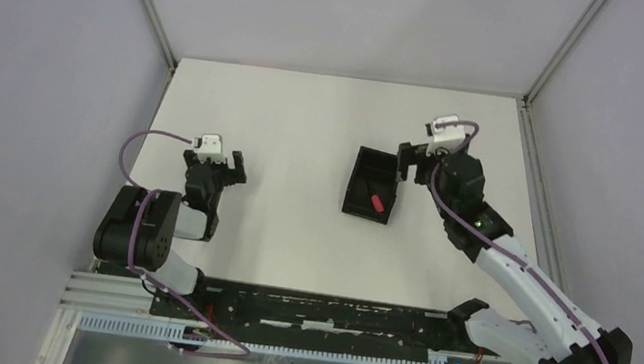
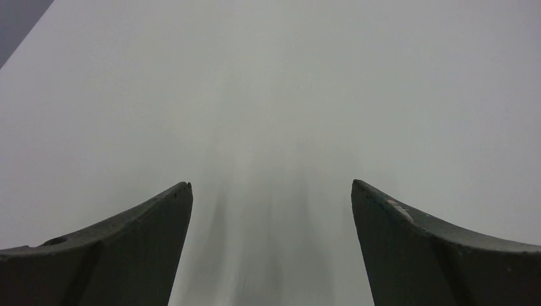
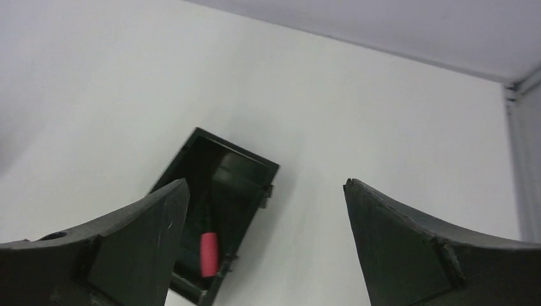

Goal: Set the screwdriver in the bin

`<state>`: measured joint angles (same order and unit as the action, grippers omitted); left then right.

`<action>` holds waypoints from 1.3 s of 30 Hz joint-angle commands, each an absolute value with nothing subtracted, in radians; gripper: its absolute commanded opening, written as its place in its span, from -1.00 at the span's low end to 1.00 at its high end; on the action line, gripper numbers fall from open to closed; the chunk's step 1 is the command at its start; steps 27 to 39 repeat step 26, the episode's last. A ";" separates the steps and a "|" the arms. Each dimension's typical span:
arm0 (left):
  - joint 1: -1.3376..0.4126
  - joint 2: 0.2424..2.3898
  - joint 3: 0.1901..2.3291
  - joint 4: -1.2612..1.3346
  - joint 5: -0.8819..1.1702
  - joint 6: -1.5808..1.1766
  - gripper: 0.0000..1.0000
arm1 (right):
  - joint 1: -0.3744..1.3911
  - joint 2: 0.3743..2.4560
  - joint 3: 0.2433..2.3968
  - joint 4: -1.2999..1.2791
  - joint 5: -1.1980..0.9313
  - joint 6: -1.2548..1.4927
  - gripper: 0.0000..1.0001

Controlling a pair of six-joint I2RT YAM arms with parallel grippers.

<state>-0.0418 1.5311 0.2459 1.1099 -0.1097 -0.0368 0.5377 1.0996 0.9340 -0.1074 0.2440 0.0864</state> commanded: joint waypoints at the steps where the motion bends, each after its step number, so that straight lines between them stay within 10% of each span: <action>1: -0.045 1.535 0.250 1.163 -0.112 -0.021 1.00 | 0.538 0.948 0.647 0.170 0.483 -0.044 0.96; 14: -0.045 1.535 0.250 1.162 -0.112 -0.020 1.00 | 0.535 0.776 0.044 0.644 0.597 -0.049 0.96; 39: -0.045 1.538 0.252 1.162 -0.112 -0.021 1.00 | 0.535 0.808 0.012 0.696 0.611 -0.029 0.96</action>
